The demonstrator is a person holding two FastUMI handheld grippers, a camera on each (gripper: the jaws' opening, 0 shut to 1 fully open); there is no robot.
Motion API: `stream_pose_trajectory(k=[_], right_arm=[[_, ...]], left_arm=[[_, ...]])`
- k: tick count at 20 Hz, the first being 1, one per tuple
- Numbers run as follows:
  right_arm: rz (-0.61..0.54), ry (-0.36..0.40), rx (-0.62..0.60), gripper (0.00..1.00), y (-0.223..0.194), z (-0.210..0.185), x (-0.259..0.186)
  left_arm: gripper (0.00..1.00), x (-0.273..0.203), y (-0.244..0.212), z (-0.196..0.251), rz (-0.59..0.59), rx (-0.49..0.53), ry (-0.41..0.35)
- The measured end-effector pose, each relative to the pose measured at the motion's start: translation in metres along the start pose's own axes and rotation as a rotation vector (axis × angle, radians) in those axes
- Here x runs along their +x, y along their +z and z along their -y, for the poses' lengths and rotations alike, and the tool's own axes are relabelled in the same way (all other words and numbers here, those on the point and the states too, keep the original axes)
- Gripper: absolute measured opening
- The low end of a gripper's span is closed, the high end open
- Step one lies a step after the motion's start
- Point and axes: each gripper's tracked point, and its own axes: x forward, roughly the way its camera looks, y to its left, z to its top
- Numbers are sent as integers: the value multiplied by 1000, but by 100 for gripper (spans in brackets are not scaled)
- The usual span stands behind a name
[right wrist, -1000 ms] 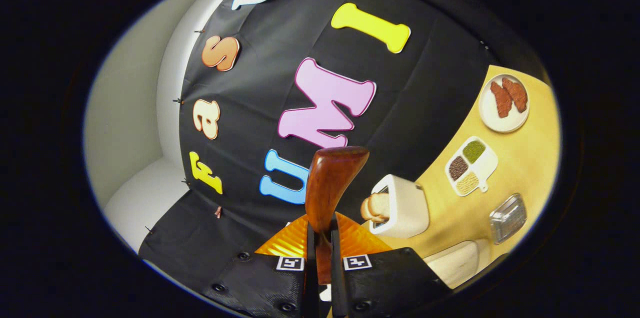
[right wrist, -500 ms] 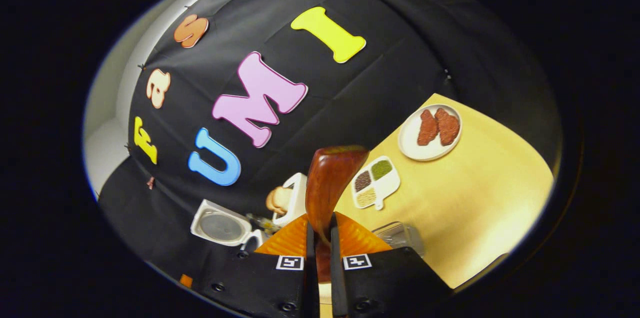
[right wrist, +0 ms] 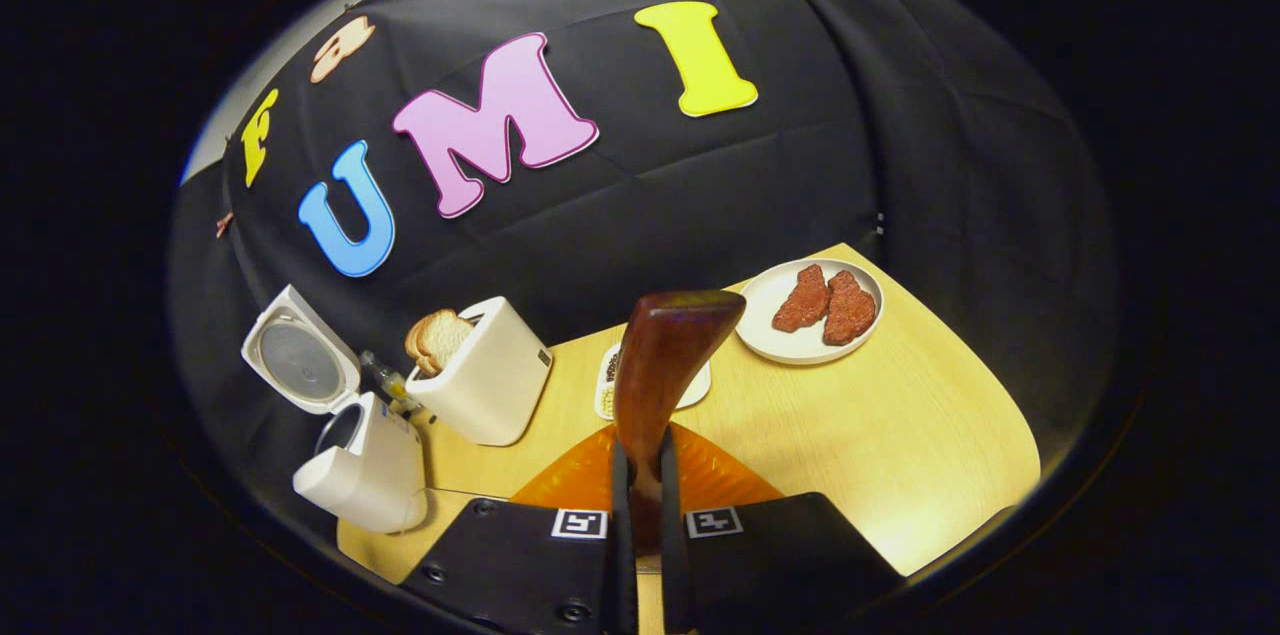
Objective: Close the left gripper, press the button to open the rice cooker; take a wooden spoon from the chopstick holder with the right hand, scoop a spoonful of rice and pour it into the rice cooker, then put the wooden spoon back into the chopstick holder.
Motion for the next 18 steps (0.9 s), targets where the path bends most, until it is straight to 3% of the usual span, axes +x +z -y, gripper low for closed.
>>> stream_pose_trajectory(k=[5, 6, 7, 11, 12, 13, 15, 16, 17, 18], right_arm=[[-19, -77, -91, 14, -27, 0, 16], [-22, -83, -92, 10, -32, 0, 17], [-36, -85, -82, 16, -38, 1, 16], [-50, -89, 44, 19, -43, 7, 7], [-64, -104, 58, 31, -44, 13, 2], [-71, -117, 59, 35, -44, 17, -4], [-67, -131, 50, 50, -38, 23, -19], [-63, -136, 50, 62, -36, 25, -27], [-57, -138, 50, 67, -34, 26, -37], [-51, -145, 49, 81, -32, 29, -47]], left_arm=[[97, -15, -6, -13, -20, -9, 35], [97, -18, -6, -15, -21, -8, 39], [97, -21, -6, -18, -20, -6, 42], [97, -26, -3, -26, -11, -4, 40], [97, -27, 0, -28, -3, -9, 35], [97, -28, 3, -29, 4, -12, 31], [97, -27, 8, -30, 20, -19, 18], [97, -26, 11, -30, 29, -22, 9], [97, -23, 14, -30, 38, -29, -5], [97, -21, 16, -29, 43, -38, -20]])
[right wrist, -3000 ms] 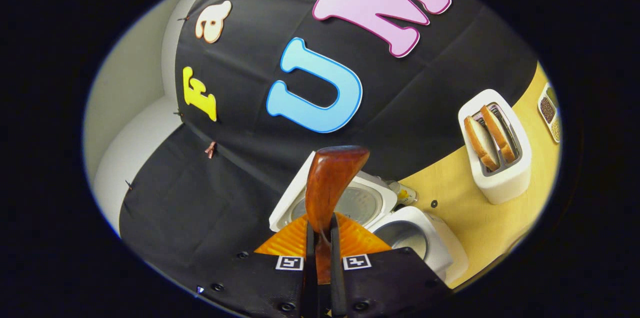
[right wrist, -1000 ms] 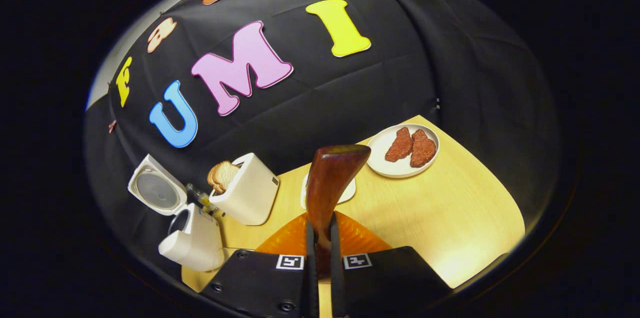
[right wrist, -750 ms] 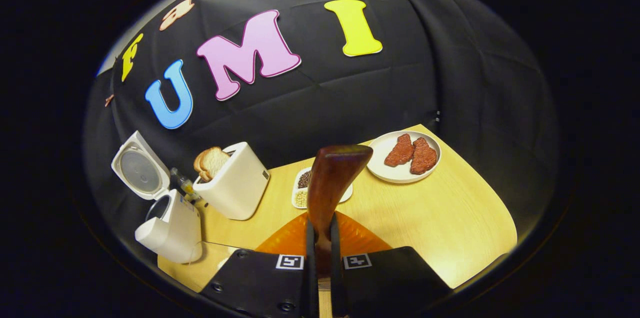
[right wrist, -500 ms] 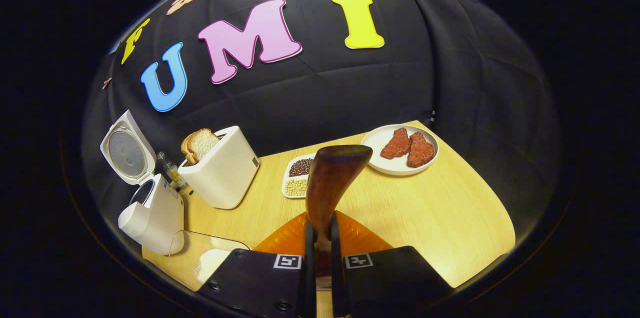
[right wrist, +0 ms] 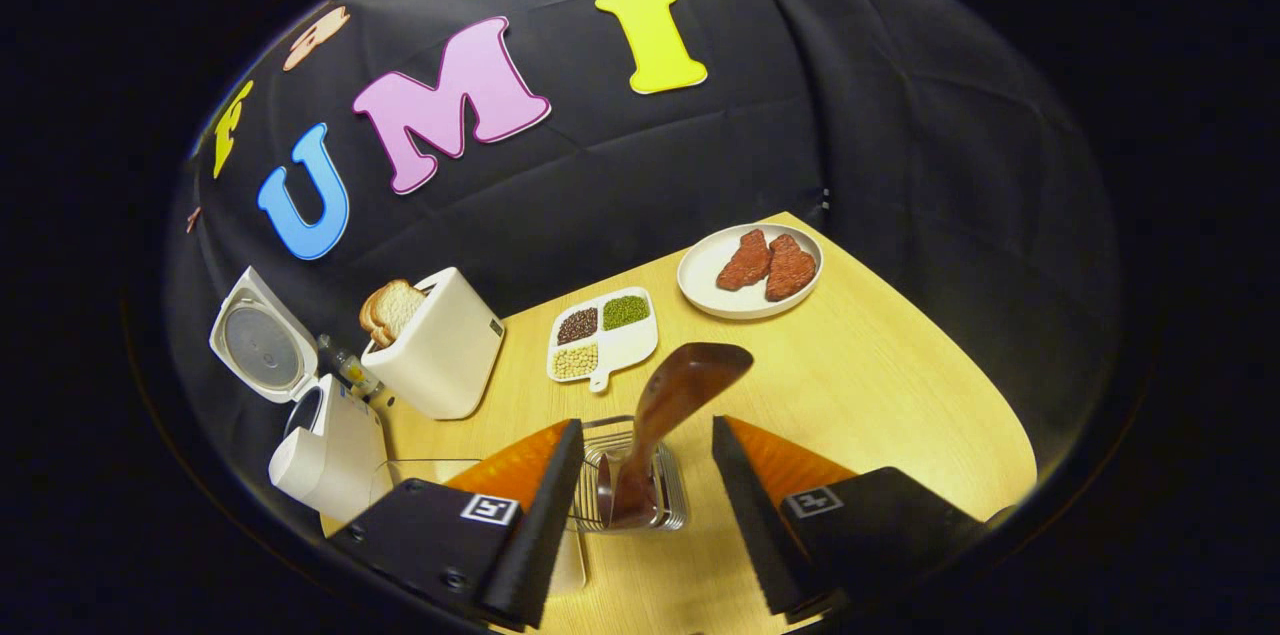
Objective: Close the left gripper, press the button to open the rice cooker; take a wooden spoon from the chopstick holder with the right hand, scoop a spoonful of rice and pour it into the rice cooker, then put the wooden spoon back into the chopstick holder.
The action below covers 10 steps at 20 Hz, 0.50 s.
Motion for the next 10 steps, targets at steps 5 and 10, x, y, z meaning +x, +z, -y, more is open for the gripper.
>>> stream_pose_trajectory(k=[5, 10], right_arm=[[54, -20, -42, 98, 8, 6, -57], [153, -31, -151, 98, 32, -6, -115]], left_arm=[[97, 21, 23, -2, 44, -31, -57], [97, 46, 54, -5, 98, -22, -100]])
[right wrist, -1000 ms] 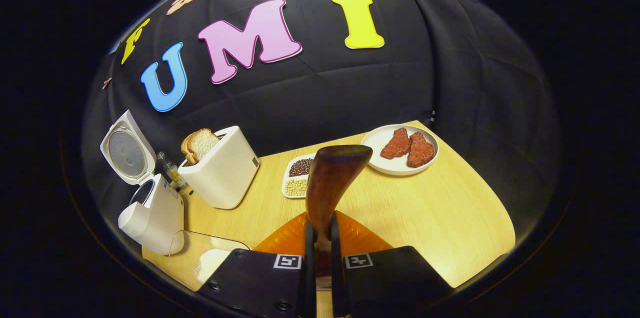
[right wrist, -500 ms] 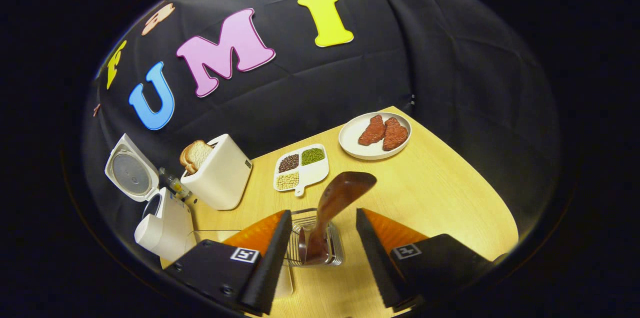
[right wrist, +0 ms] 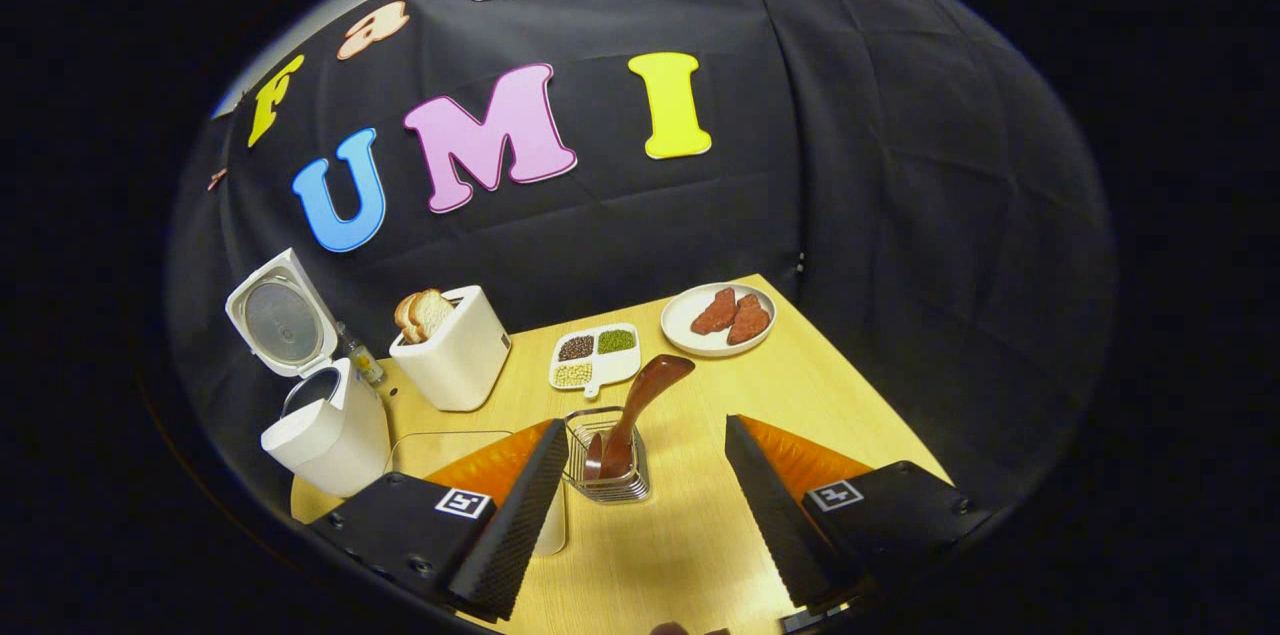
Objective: Close the left gripper, press the button to open the rice cooker; take a wooden spoon from the chopstick holder with the right hand, scoop a spoonful of rice and pour it into the rice cooker, then put the wooden spoon back into the chopstick holder.
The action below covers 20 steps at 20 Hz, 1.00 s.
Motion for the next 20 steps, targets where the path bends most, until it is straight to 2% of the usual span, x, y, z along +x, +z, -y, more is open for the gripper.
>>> stream_pose_trajectory(k=[6, 8, 11, 14, 20], right_arm=[[106, -1, -10, 98, 44, -11, -52], [131, 2, -21, 98, 55, -14, -67], [175, -25, -70, 98, 70, -13, -87], [193, -42, -99, 98, 73, -17, -105], [203, -121, -158, 99, 67, -10, -127]], left_arm=[[97, 54, 39, -5, 45, -10, -42], [97, 79, 53, -1, 60, -13, -76], [97, 118, 76, -2, 92, -32, -112], [97, 162, 92, -6, 115, -74, -128], [96, 264, 106, -19, 137, -39, -117]])
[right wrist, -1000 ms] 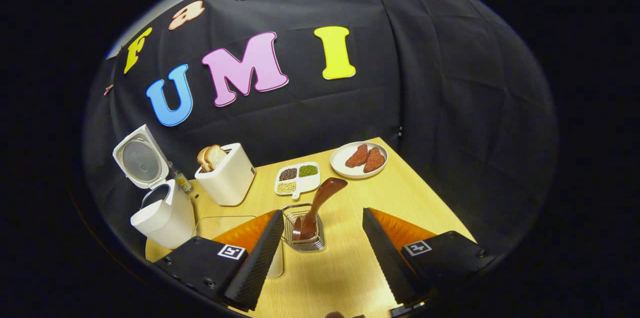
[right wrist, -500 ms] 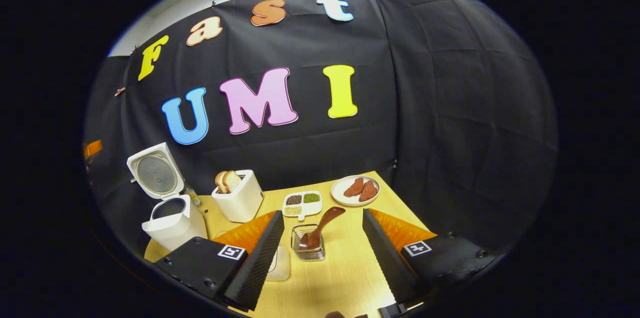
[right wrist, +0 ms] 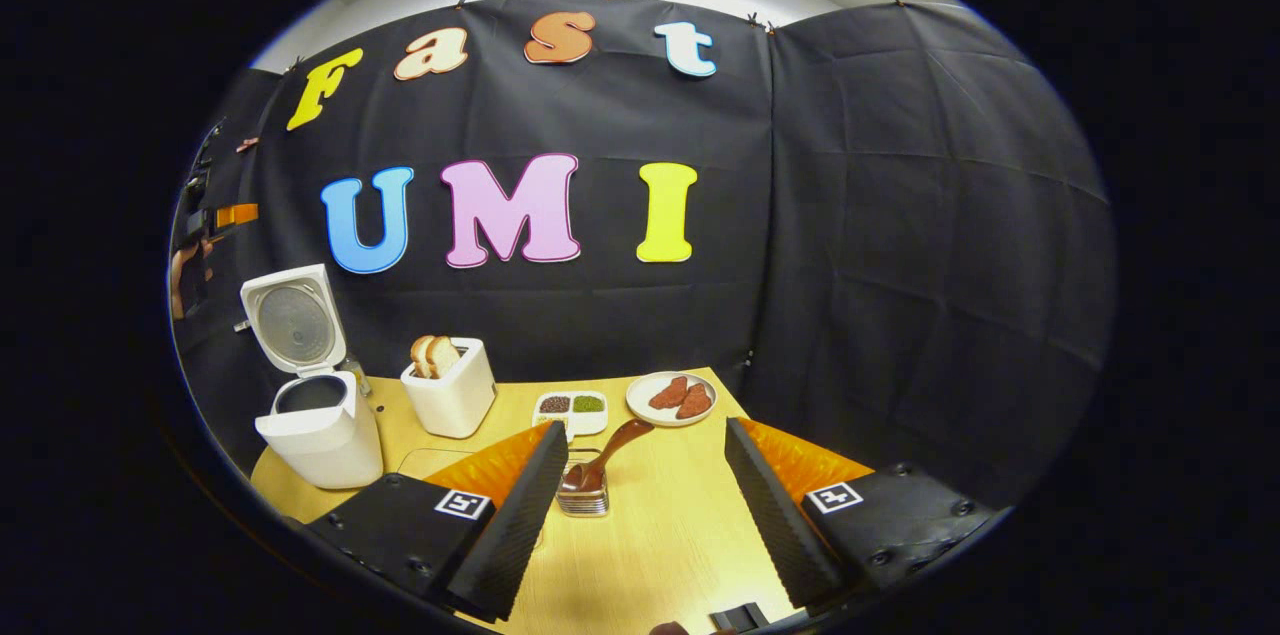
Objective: Close the left gripper, press the button to open the rice cooker; take a wooden spoon from the chopstick holder with the right hand, scoop a spoonful of rice and pour it into the rice cooker, then put the wooden spoon back into the chopstick holder.
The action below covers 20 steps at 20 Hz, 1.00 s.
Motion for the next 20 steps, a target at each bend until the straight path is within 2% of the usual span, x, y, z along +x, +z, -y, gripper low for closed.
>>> stream_pose_trajectory(k=[6, 11, 13, 16, 20], right_arm=[[-13, -71, 8, 99, -7, 6, -18], [-17, -103, -1, 99, -6, 9, -28], [-18, -105, 20, 98, -4, 10, -31], [-9, -101, 47, 99, 1, 13, -30], [-17, -102, 19, 99, 1, 23, -28]], left_arm=[[96, 88, -41, -41, -39, 94, 114], [96, 127, -96, -66, -161, 168, 156], [96, 126, -120, -73, -231, 155, 175], [100, 110, -129, -68, -256, 20, 191], [100, 73, -137, -43, -298, 41, 168]])
